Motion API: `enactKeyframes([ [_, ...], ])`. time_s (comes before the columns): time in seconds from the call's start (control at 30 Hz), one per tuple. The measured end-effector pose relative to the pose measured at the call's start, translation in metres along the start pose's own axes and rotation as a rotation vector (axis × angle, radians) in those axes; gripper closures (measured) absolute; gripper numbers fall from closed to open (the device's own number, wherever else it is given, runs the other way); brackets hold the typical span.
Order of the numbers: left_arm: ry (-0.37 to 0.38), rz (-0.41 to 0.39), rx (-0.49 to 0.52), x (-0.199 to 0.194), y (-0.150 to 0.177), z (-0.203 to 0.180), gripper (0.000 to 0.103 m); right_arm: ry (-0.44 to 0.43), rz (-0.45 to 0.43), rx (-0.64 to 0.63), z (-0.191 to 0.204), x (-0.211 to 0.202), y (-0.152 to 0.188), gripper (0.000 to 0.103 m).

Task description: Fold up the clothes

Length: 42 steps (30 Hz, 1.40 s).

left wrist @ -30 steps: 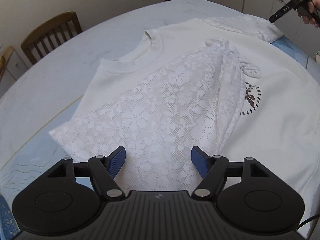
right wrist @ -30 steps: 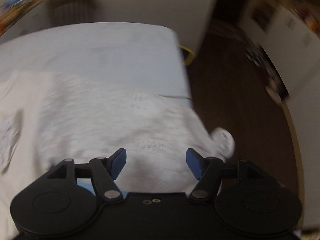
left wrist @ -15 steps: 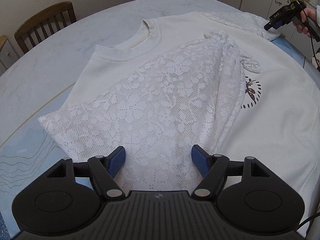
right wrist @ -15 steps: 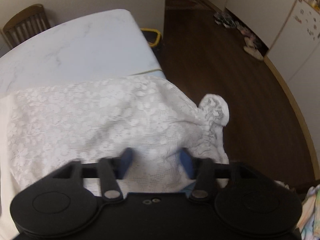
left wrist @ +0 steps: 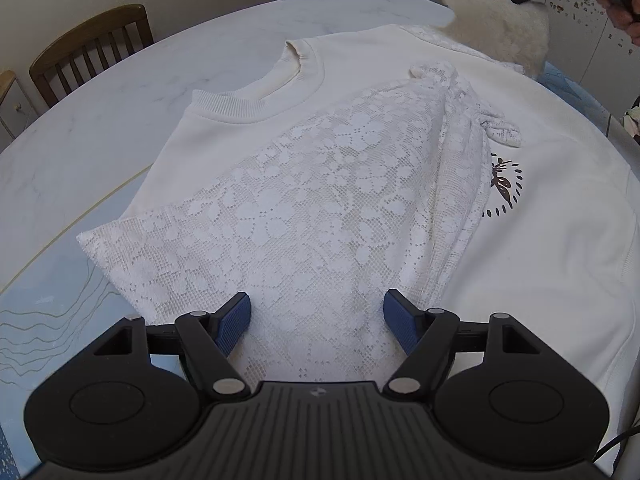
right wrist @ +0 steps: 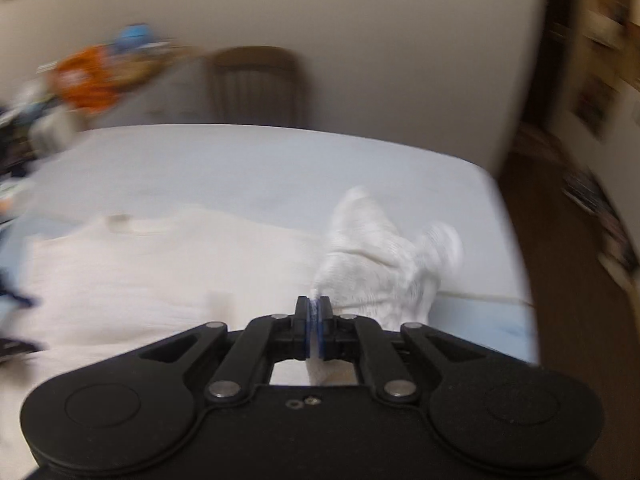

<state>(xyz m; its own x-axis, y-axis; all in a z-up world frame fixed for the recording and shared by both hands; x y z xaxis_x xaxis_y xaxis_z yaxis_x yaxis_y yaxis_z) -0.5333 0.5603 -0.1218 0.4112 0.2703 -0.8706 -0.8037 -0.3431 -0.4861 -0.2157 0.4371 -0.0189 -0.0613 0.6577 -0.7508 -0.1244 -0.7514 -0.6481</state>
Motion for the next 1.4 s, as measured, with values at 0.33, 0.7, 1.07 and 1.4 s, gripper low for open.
enactKeyframes([
  [0.33,-0.017,0.004,-0.004,-0.002,0.001,-0.003,0.03,-0.172,0.234,-0.255,0.113,0.074,0.058,0.0],
  [0.7,-0.044,-0.043,-0.009,-0.022,-0.007,0.011,0.041,-0.192,0.173,-0.246,0.072,0.035,0.007,0.0],
  [1.07,-0.049,0.012,-0.037,-0.008,0.004,0.022,0.054,-0.169,0.284,-0.08,0.069,0.097,0.011,0.0],
  [1.4,-0.05,-0.004,-0.049,-0.009,0.007,0.022,0.054,-0.314,0.253,-0.186,0.165,0.08,-0.004,0.0],
])
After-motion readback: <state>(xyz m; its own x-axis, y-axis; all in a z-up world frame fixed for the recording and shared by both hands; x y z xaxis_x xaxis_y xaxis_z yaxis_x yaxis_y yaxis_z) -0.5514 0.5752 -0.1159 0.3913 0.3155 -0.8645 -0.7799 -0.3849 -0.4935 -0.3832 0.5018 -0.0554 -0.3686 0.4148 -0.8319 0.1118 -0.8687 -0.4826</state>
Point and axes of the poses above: each gripper's, at about its wrist camera, not at the fingertips, and x roughly the way its jaws point, z to its left, y to its underside, the point moved 5 cm from there along x, roughly the way its jaws point, and after that the axes turned 6 degrees about x, right-handed, at the moved point
